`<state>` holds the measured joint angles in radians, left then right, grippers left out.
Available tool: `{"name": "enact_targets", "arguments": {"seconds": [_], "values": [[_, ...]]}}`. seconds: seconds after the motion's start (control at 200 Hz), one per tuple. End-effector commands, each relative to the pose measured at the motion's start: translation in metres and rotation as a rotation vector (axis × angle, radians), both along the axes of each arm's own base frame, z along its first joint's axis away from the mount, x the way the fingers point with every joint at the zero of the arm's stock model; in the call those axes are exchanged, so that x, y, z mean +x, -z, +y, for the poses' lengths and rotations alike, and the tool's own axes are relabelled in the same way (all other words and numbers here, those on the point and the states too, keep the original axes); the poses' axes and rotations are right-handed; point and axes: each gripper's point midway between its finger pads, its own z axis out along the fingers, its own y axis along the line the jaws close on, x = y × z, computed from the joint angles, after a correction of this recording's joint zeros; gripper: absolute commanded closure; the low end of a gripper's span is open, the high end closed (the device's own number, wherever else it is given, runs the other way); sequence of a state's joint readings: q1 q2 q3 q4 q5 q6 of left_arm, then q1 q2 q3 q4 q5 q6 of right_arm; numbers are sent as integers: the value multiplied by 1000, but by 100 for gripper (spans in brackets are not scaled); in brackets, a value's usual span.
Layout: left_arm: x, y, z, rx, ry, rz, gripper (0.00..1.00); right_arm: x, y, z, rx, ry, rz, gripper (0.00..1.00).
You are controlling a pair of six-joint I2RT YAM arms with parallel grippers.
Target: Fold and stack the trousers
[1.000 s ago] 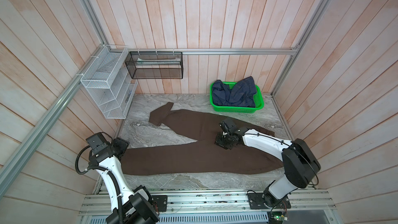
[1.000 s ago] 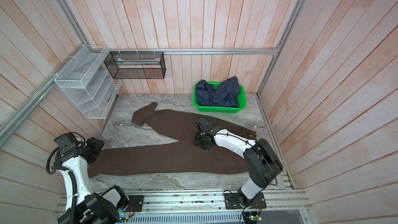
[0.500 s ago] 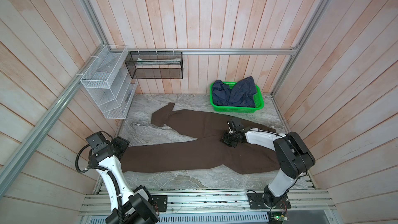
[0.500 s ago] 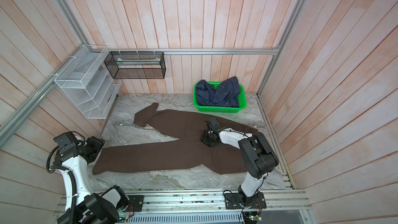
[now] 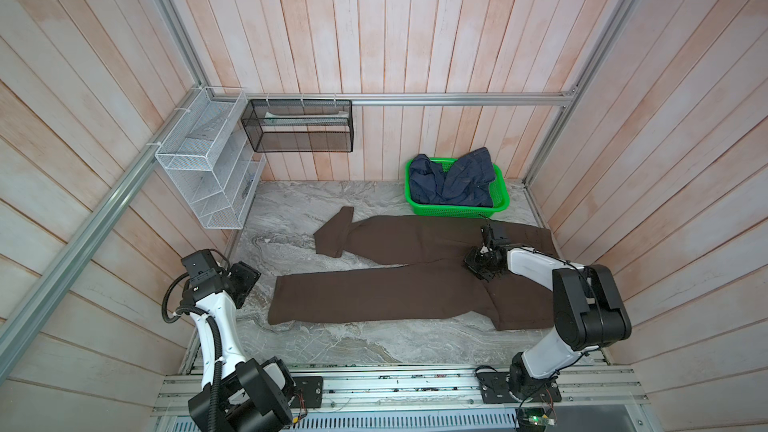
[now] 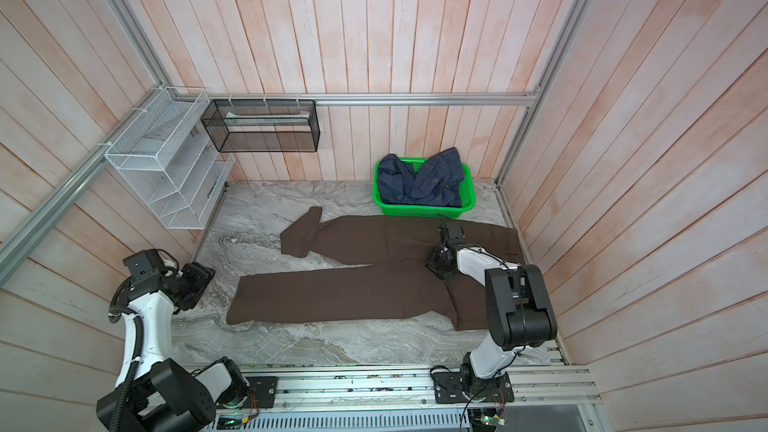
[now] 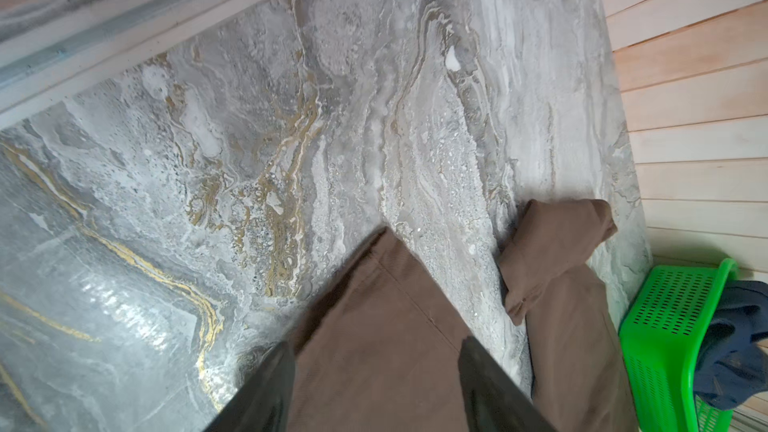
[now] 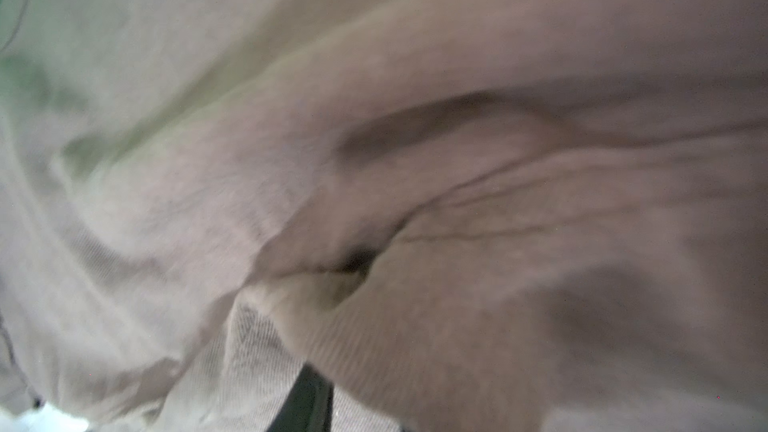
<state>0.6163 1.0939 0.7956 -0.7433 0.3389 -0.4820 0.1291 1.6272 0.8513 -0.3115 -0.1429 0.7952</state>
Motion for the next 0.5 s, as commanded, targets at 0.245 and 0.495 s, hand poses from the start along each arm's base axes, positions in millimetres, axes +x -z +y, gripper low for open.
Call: {"name": "enact_targets", "arguments": {"seconds": [0.245, 0.495], "values": [[17, 50, -29, -39, 70, 107, 33, -14, -11, -9, -25, -9, 41, 65], [17, 88, -65, -72, 154, 184, 34, -7, -33, 2, 5, -36, -9, 62]]}}
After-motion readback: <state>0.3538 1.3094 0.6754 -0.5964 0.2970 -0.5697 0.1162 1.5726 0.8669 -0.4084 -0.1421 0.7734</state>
